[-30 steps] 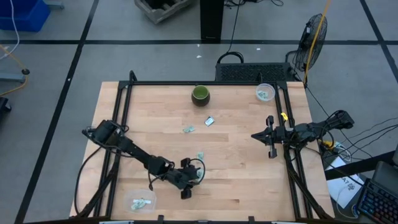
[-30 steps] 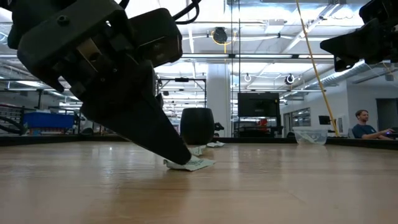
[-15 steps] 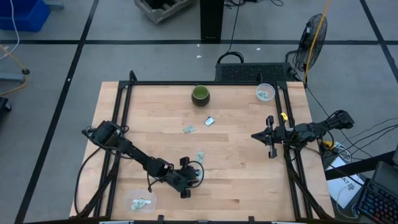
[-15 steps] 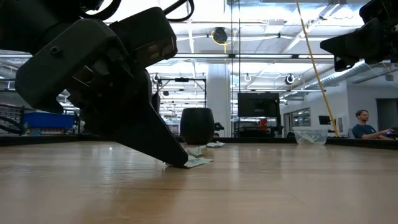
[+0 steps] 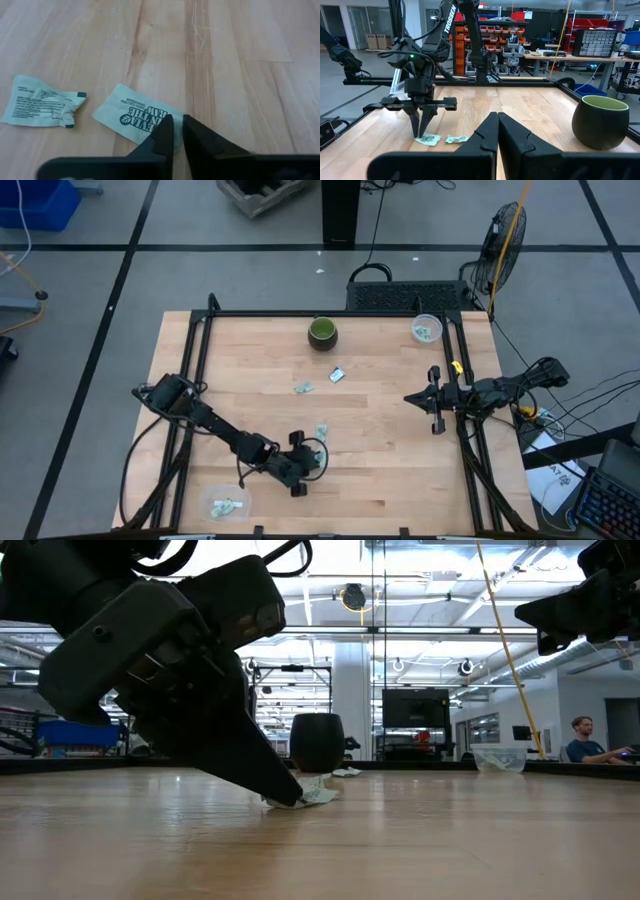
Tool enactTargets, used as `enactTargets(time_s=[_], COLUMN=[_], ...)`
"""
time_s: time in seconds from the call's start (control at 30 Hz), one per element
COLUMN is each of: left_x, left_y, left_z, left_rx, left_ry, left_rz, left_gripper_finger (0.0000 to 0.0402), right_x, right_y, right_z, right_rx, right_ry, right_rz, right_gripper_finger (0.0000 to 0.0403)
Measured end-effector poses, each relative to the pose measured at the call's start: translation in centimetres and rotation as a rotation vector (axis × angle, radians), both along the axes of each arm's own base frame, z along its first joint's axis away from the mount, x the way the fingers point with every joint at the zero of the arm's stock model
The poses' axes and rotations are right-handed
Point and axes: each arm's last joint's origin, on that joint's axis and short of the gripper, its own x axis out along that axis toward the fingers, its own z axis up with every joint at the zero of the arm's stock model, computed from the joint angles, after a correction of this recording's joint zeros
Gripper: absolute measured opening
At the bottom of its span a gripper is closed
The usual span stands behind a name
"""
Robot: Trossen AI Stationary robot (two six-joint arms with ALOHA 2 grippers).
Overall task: Pick and place items into bin
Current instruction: Put the stevia packet into the bottom transparent bin
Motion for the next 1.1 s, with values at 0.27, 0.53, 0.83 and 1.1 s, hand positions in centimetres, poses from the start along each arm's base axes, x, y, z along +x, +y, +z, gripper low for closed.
enactTargets(time_s=[0.27, 0.53, 0.83, 1.1], left_x=[0.2, -0.2, -3.1, -8.1], left_y=[-0.5, -1.3, -1.9, -4.8], left_z=[0.2, 1.7, 6.5, 10.2], left_rx=[-0.050, -0.157, -0.256, -0.452], left_ry=[-0.045, -0.040, 0.040, 0.148], left_rz=[-0.013, -0.112, -0.109, -0.070], left_gripper_finger=[0.0012, 0.0004, 0.0005, 0.0005], right_x=[0.0, 0.0, 0.0, 0.0], right_y=[0.0, 0.0, 0.0, 0.0], right_z=[0.0, 0.0, 0.0, 0.0], right_rx=[0.000, 0.000, 0.000, 0.000], right_ry=[0.000, 0.001, 0.001, 0.001], right_rz=[0.000, 0.000, 0.000, 0.000], right_gripper_finger=[0.0000, 0.0000, 0.0000, 0.0000])
